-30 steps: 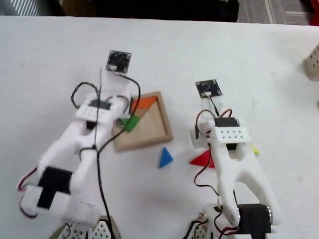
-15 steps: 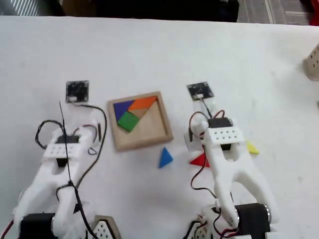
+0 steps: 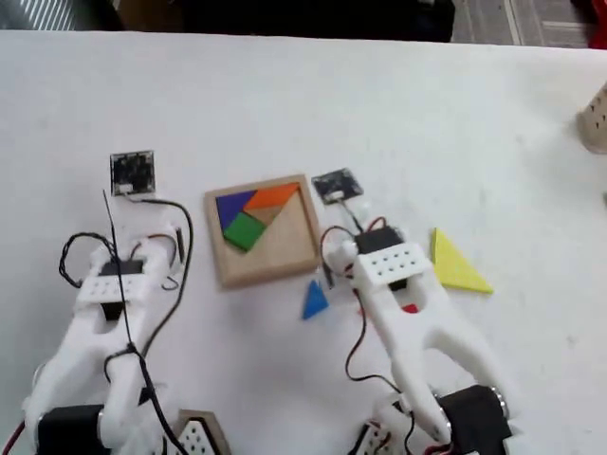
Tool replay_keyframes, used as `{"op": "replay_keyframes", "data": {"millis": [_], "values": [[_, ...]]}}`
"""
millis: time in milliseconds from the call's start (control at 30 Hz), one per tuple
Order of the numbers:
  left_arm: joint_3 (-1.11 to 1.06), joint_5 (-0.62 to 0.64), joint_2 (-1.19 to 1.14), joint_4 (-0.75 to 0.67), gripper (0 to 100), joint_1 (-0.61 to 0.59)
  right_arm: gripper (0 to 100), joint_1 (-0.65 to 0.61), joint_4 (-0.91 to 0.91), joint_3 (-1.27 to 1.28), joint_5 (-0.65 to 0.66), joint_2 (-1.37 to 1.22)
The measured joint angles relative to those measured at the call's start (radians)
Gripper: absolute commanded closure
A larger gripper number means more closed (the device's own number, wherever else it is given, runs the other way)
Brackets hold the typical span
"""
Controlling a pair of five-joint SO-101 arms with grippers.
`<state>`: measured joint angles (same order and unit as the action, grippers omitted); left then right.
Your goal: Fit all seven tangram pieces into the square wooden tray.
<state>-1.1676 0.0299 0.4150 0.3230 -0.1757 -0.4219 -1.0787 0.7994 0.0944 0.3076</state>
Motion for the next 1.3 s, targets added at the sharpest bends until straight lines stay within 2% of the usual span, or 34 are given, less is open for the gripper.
{"op": "replay_keyframes", "data": {"millis": [200, 267, 467, 667, 800, 933, 1133, 1200, 1300], "values": [[0.0, 0.0, 0.0, 0.0, 98, 0.0, 87.5, -0.046, 0.006, 0.0, -0.014, 0.0], [0.0, 0.0, 0.0, 0.0, 98, 0.0, 85.8, -0.064, 0.026, 0.006, -0.051, 0.0], [0.0, 0.0, 0.0, 0.0, 98, 0.0, 72.9, -0.109, 0.057, 0.012, -0.172, 0.0], [0.0, 0.0, 0.0, 0.0, 98, 0.0, 72.6, -0.167, 0.103, 0.058, -0.288, 0.0], [0.0, 0.0, 0.0, 0.0, 98, 0.0, 72.6, -0.195, 0.229, 0.133, -0.299, 0.0], [0.0, 0.0, 0.0, 0.0, 98, 0.0, 73.4, -0.193, 0.269, 0.15, -0.299, 0.0], [0.0, 0.0, 0.0, 0.0, 98, 0.0, 83.9, -0.196, 0.278, 0.15, -0.281, -0.003], [0.0, 0.0, 0.0, 0.0, 98, 0.0, 82.4, -0.196, 0.276, 0.147, -0.242, -0.029], [0.0, 0.0, 0.0, 0.0, 98, 0.0, 74.9, -0.196, 0.235, 0.103, -0.207, -0.084]]}}
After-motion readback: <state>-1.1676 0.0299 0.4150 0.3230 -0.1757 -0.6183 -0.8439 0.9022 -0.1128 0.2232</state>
